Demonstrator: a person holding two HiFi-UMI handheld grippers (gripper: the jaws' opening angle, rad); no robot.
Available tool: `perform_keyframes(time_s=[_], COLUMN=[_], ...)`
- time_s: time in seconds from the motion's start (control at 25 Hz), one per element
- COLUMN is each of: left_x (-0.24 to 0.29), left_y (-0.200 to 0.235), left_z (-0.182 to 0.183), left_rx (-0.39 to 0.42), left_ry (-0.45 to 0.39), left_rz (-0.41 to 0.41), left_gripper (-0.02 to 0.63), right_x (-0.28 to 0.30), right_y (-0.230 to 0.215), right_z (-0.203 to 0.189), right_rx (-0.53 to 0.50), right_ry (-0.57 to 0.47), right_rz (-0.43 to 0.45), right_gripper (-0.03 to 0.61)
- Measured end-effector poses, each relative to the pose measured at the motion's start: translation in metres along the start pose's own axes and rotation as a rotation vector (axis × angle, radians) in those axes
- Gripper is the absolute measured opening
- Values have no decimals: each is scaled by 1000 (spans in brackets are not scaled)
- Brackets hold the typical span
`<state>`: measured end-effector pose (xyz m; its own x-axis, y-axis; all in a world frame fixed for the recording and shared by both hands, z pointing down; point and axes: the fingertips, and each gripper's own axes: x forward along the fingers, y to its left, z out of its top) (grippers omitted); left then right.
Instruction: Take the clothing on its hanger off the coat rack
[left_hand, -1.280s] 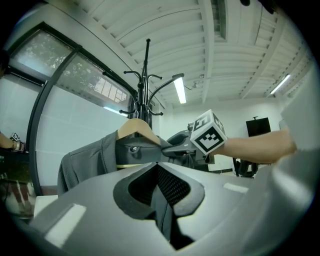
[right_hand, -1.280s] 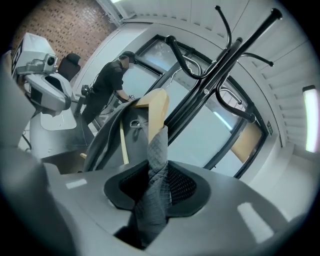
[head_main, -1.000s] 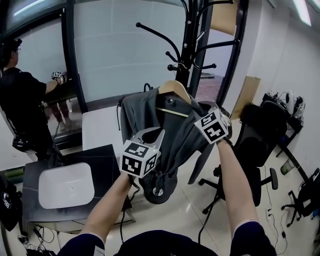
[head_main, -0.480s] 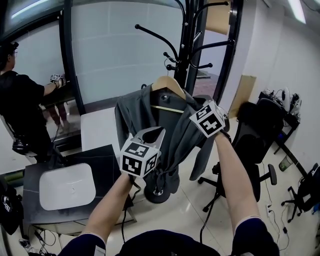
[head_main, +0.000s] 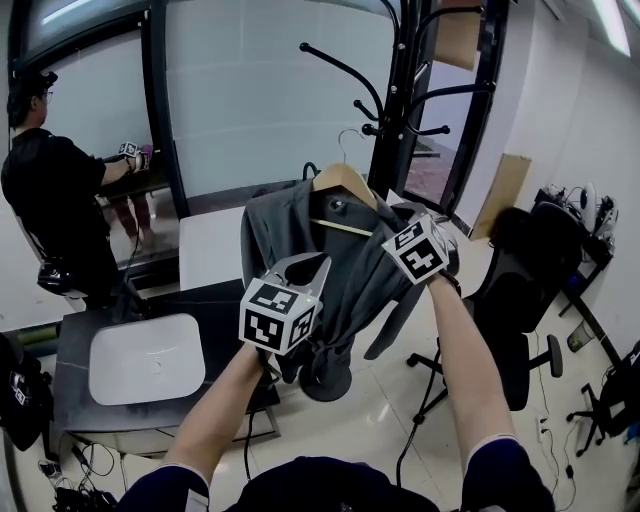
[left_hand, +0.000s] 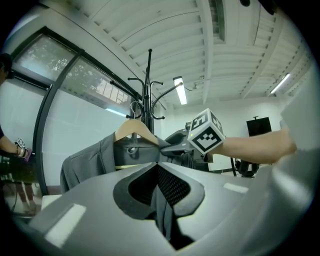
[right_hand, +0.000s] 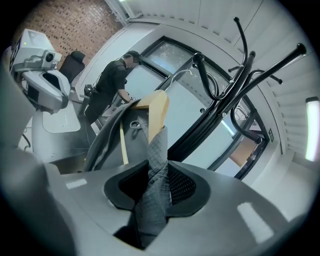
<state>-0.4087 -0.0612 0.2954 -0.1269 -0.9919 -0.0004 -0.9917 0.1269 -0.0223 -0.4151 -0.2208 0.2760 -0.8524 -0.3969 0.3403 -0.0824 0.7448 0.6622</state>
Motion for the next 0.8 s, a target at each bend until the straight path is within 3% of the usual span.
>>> perform_keyframes(time_s=[0.4, 0.8], left_x=[7, 52], left_y=[-14, -96], left_z=[2, -2], left_rx=[5, 16], left_ry=[-6, 13], left_rz=[-54, -229], left_gripper=[12, 12], right_x=[-55, -151], right_y=[3, -28], right_z=[-44, -122], right_rx=[69, 136], right_ry=[8, 84], right_rz=[-68, -190], right_gripper=[106, 106])
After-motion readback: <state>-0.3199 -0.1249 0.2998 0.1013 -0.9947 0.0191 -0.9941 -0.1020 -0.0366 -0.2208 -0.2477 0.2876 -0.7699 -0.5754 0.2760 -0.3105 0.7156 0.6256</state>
